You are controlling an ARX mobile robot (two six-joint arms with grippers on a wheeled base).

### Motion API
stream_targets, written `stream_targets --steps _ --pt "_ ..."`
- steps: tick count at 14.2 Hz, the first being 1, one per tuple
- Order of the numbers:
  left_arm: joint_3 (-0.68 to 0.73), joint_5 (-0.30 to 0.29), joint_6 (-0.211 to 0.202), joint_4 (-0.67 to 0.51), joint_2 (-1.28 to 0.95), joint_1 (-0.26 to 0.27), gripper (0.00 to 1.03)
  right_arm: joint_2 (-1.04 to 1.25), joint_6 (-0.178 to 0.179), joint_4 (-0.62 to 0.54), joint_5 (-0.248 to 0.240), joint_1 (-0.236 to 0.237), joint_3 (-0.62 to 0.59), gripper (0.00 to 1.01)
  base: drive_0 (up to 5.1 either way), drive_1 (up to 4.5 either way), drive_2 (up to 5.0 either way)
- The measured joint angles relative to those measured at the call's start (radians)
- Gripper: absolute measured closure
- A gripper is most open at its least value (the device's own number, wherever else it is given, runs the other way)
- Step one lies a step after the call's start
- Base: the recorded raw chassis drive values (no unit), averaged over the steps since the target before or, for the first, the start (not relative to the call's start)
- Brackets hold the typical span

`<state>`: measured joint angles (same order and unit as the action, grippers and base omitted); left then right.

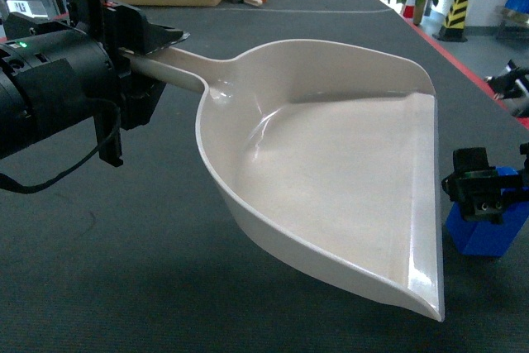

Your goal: Place part in tray to right shelf

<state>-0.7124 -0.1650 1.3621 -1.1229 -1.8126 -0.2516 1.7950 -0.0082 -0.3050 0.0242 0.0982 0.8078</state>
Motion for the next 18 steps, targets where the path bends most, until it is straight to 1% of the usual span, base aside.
stream_targets --steps 1,2,3,4,5,6,7,8,9,10,12,14,15,16,17,18 --pt "0.0 -0.001 0.0 -0.001 0.0 0.0 0.87 0.005 0.003 -0.003 -0.019 0.001 -0.004 0.39 0.0 0.0 0.0" --pt "0.0 0.0 0.0 0.0 0.0 0.0 0.87 -0.013 0.012 -0.029 -0.04 -0.001 -0.023 0.51 0.0 0.0 0.0" --pt "0.0 0.0 0.0 0.0 0.0 0.0 0.87 -0.055 0.013 -0.031 -0.073 -0.003 -0.05 0.54 0.0 0.0 0.0" --pt "0.0 -0.001 0.0 0.0 0.0 0.0 0.87 -0.122 0.018 -0.02 -0.103 -0.012 -0.081 0.54 0.0 0.0 0.0" --pt "0.0 0.0 0.0 0.0 0.0 0.0 0.87 -0.197 0.02 0.004 -0.114 -0.023 -0.095 0.54 0.0 0.0 0.0" --pt "0.0 0.0 0.0 0.0 0.0 0.0 0.87 -0.297 0.034 0.037 -0.097 -0.027 -0.094 0.54 0.0 0.0 0.0" --pt "0.0 0.0 0.0 0.0 0.0 0.0 0.87 -0.38 0.041 0.061 -0.084 -0.018 -0.08 0.54 0.0 0.0 0.0" --pt "0.0 -0.002 0.0 0.0 0.0 0.0 0.87 -0.456 0.061 0.066 -0.069 0.01 -0.045 0.54 0.0 0.0 0.0" --pt "0.0 -0.001 0.0 -0.001 0.0 0.0 0.87 -0.497 0.09 0.053 -0.051 0.044 -0.005 0.54 0.0 0.0 0.0" --pt "0.0 -0.002 0.0 0.0 0.0 0.0 0.87 -0.518 0.125 0.047 -0.05 0.095 0.036 0.54 0.0 0.0 0.0" --pt "0.0 0.0 0.0 0.0 0.0 0.0 0.87 -0.444 0.237 0.065 -0.017 0.239 0.079 0.54 0.0 0.0 0.0" --pt "0.0 -0.001 0.0 0.0 0.0 0.0 0.87 -0.33 0.322 0.077 0.033 0.332 0.099 0.54 0.0 0.0 0.0" --pt "0.0 0.0 0.0 0.0 0.0 0.0 0.87 -0.275 0.372 0.049 0.067 0.362 0.103 0.54 0.0 0.0 0.0" --pt "0.0 0.0 0.0 0.0 0.0 0.0 0.87 -0.238 0.383 0.018 0.059 0.369 0.111 0.47 0.0 0.0 0.0" --pt "0.0 0.0 -0.005 0.001 0.0 0.0 0.87 -0.222 0.374 -0.006 0.004 0.366 0.119 0.34 0.0 0.0 0.0" --pt "0.0 0.001 -0.004 0.001 0.0 0.002 0.88 -0.229 0.345 -0.062 -0.048 0.364 0.117 0.21 0.0 0.0 0.0"
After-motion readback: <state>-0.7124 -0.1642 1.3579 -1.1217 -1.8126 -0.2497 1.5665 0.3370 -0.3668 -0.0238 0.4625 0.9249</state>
